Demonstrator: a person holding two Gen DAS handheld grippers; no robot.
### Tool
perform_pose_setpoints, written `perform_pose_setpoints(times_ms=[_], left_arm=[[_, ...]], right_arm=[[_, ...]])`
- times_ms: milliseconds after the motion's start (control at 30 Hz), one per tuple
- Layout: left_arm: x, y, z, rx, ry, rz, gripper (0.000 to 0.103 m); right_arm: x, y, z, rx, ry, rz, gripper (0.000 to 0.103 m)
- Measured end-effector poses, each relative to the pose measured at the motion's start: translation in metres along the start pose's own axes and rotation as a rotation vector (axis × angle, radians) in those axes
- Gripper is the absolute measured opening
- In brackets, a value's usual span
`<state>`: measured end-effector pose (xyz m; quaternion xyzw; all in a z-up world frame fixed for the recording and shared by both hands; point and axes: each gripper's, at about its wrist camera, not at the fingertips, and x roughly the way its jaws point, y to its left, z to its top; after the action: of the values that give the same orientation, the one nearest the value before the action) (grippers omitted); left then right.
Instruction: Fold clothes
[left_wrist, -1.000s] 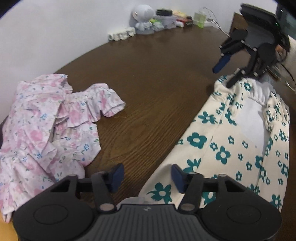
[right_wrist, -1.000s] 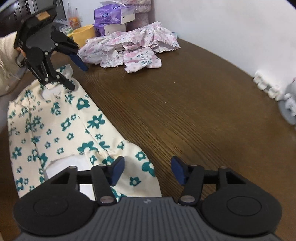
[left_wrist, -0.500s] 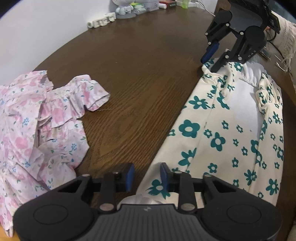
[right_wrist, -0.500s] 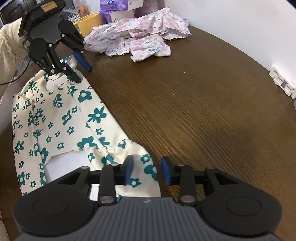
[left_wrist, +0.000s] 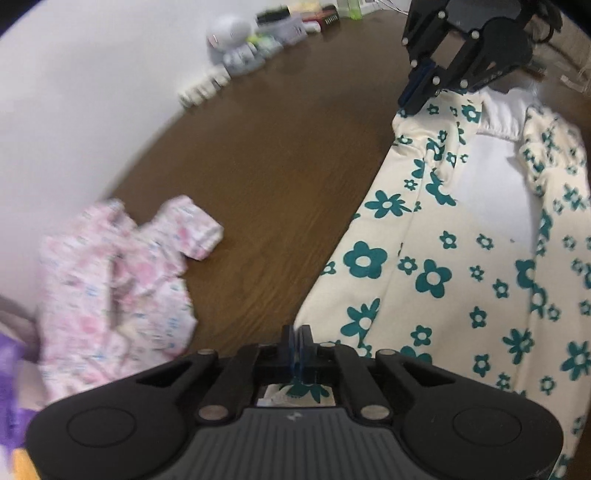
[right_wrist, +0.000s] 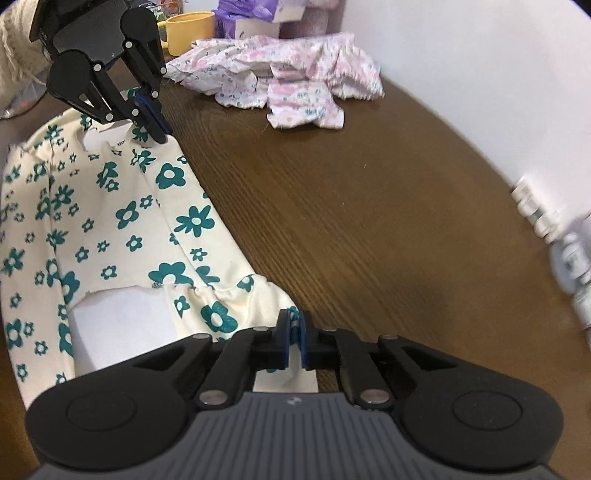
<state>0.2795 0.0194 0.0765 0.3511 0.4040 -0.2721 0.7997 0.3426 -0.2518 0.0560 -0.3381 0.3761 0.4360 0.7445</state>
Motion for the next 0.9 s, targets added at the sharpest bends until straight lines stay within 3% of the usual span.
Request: perform_pose_setpoints(times_ms=[267,333,467,533,567,600,667,733,900], left_arm=[[-0.041,-0.085,-0.023,0.158,-0.13,0.343,0.0],[-0.041,-0.097,-0.029,0.183,-0.129,0.356,0.0],[-0.037,-0.093,-0.029,0.119,-0.103,0.329,0.0],[-0.035,-0.082,-0.025,0.063,-0.108,0.31,0.004],[-0.035,-0.072,-0.024,0.014,-0.113,0.287,0.006],[-0.036,-0.062,-0.023,-0.039,-0.114,0.258,0.01],[-0.036,-0.035,-0.021,-0.154,-0.121,0.179,0.019],[-0.034,-0.01,-0.019,-0.227,-0.118,0.087,0.042],[-0.017,0.031,-0.012,-0.232,-0.073,-0.089,0.047]], right_arm=[[-0.033,0.059,-0.03,-0.183,-0.089,-0.321,0.0],[-0.039,0.073,-0.039,-0.208,-0.098,-0.355,0.0],[-0.048,0.082,-0.048,-0.157,-0.121,-0.35,0.001],[-0.051,0.061,-0.042,-0.038,-0.136,-0.296,0.021],[-0.053,0.051,-0.041,0.026,-0.149,-0.267,0.049],[-0.053,0.038,-0.039,0.096,-0.165,-0.219,0.064],[-0.051,0.02,-0.035,0.173,-0.184,-0.147,0.064],[-0.044,0.0,-0.029,0.234,-0.181,-0.047,0.064],[-0.016,-0.033,-0.014,0.288,-0.102,0.117,0.063]])
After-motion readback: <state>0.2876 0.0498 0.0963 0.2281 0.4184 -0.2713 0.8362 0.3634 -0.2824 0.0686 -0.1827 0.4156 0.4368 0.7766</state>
